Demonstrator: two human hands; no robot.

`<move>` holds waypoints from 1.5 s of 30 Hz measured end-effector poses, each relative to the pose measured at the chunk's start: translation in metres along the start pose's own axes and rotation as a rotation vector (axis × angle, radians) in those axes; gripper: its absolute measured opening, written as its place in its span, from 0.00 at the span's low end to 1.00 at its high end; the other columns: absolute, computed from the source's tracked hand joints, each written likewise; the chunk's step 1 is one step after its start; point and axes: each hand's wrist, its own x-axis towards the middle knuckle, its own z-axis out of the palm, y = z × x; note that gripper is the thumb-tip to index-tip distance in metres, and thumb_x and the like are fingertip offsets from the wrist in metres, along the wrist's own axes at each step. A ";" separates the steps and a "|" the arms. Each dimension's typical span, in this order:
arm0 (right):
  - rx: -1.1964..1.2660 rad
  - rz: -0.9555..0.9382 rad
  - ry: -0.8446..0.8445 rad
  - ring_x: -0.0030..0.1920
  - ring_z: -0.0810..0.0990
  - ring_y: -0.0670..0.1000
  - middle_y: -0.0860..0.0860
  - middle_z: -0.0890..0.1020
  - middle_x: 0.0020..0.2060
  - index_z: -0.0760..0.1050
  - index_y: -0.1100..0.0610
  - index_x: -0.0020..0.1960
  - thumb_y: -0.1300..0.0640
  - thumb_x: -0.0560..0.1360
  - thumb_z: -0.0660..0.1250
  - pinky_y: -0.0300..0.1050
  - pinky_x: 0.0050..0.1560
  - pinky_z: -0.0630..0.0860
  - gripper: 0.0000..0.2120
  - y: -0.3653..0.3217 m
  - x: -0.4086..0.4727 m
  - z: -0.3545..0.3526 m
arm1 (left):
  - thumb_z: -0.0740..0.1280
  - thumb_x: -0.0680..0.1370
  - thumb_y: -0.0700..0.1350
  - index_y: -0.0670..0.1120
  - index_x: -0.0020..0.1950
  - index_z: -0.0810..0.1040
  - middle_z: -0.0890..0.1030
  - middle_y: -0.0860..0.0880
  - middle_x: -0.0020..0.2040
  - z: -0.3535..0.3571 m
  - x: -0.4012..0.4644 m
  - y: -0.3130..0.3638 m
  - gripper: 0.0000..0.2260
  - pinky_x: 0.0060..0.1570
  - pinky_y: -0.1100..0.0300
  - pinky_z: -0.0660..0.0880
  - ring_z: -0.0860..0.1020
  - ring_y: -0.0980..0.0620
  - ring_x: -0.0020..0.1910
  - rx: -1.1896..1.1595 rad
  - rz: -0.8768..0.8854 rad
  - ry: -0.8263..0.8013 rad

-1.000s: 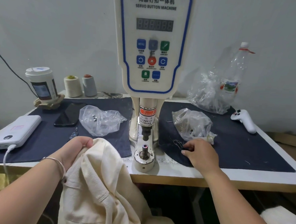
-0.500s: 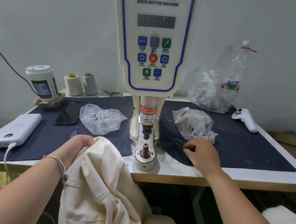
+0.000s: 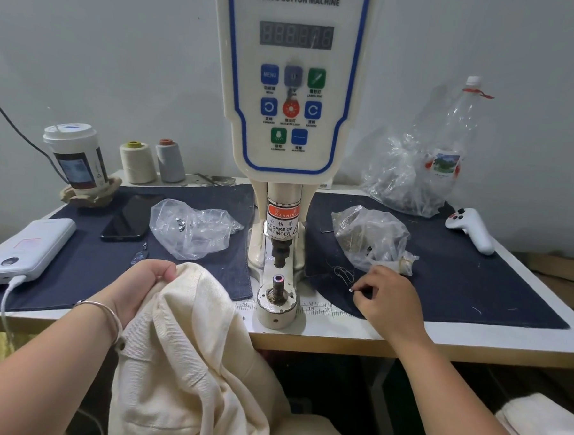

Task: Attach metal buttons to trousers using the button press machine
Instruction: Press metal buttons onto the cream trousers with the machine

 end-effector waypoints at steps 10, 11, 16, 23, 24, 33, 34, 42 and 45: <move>0.001 0.084 -0.120 0.38 0.72 0.39 0.40 0.76 0.41 0.82 0.46 0.43 0.52 0.73 0.73 0.32 0.36 0.63 0.02 0.003 0.008 0.001 | 0.60 0.62 0.38 0.44 0.27 0.68 0.68 0.46 0.28 0.000 -0.001 0.000 0.04 0.31 0.57 0.71 0.69 0.46 0.26 -0.006 -0.009 -0.010; 0.000 0.087 -0.126 0.38 0.72 0.39 0.40 0.76 0.42 0.81 0.45 0.42 0.52 0.73 0.72 0.32 0.36 0.63 0.03 0.003 0.008 0.001 | 0.60 0.62 0.38 0.44 0.27 0.68 0.68 0.46 0.27 0.000 -0.001 0.000 0.04 0.31 0.57 0.71 0.69 0.46 0.26 -0.008 -0.009 -0.013; 0.276 0.132 -0.015 0.37 0.75 0.42 0.43 0.79 0.39 0.83 0.51 0.41 0.60 0.73 0.73 0.30 0.37 0.68 0.05 -0.011 0.008 -0.007 | 0.59 0.63 0.38 0.43 0.26 0.69 0.69 0.46 0.27 0.001 -0.002 0.000 0.05 0.32 0.58 0.72 0.70 0.45 0.26 -0.026 -0.014 -0.021; 0.781 0.063 -0.077 0.37 0.79 0.42 0.51 0.84 0.37 0.84 0.58 0.41 0.68 0.71 0.73 0.32 0.42 0.74 0.05 -0.092 0.005 -0.011 | 0.58 0.63 0.39 0.42 0.25 0.72 0.71 0.45 0.26 0.003 -0.003 0.001 0.07 0.32 0.58 0.75 0.73 0.44 0.25 -0.038 -0.044 -0.066; 0.786 0.060 -0.104 0.38 0.79 0.46 0.53 0.84 0.38 0.84 0.60 0.42 0.67 0.71 0.73 0.35 0.43 0.75 0.04 -0.098 0.004 -0.009 | 0.59 0.63 0.39 0.42 0.25 0.72 0.71 0.45 0.27 0.003 -0.003 0.001 0.07 0.33 0.58 0.74 0.73 0.44 0.26 -0.038 -0.043 -0.063; 0.765 0.099 -0.254 0.37 0.75 0.47 0.46 0.81 0.34 0.83 0.53 0.40 0.61 0.71 0.75 0.42 0.43 0.74 0.04 -0.107 0.005 0.000 | 0.60 0.60 0.38 0.44 0.27 0.70 0.69 0.46 0.29 -0.001 -0.001 -0.001 0.03 0.36 0.56 0.71 0.70 0.46 0.28 -0.026 -0.018 -0.060; 0.768 0.105 -0.257 0.37 0.75 0.47 0.44 0.80 0.33 0.83 0.53 0.40 0.61 0.71 0.75 0.42 0.42 0.74 0.04 -0.107 0.006 0.000 | 0.61 0.60 0.38 0.44 0.27 0.69 0.68 0.46 0.29 -0.001 -0.001 -0.001 0.03 0.36 0.56 0.70 0.70 0.46 0.29 -0.026 -0.015 -0.057; 0.789 0.107 -0.279 0.34 0.75 0.42 0.44 0.81 0.33 0.84 0.49 0.38 0.61 0.70 0.75 0.38 0.37 0.71 0.08 -0.105 0.009 0.004 | 0.59 0.62 0.37 0.44 0.26 0.69 0.68 0.47 0.28 -0.001 0.000 0.000 0.05 0.32 0.59 0.71 0.70 0.47 0.25 -0.024 -0.006 -0.054; 0.762 0.091 -0.286 0.32 0.74 0.42 0.45 0.81 0.33 0.84 0.46 0.36 0.61 0.70 0.75 0.37 0.36 0.72 0.10 -0.105 0.009 0.004 | 0.59 0.62 0.38 0.44 0.24 0.70 0.69 0.47 0.27 -0.001 0.000 0.000 0.06 0.31 0.59 0.72 0.71 0.47 0.25 -0.024 -0.004 -0.053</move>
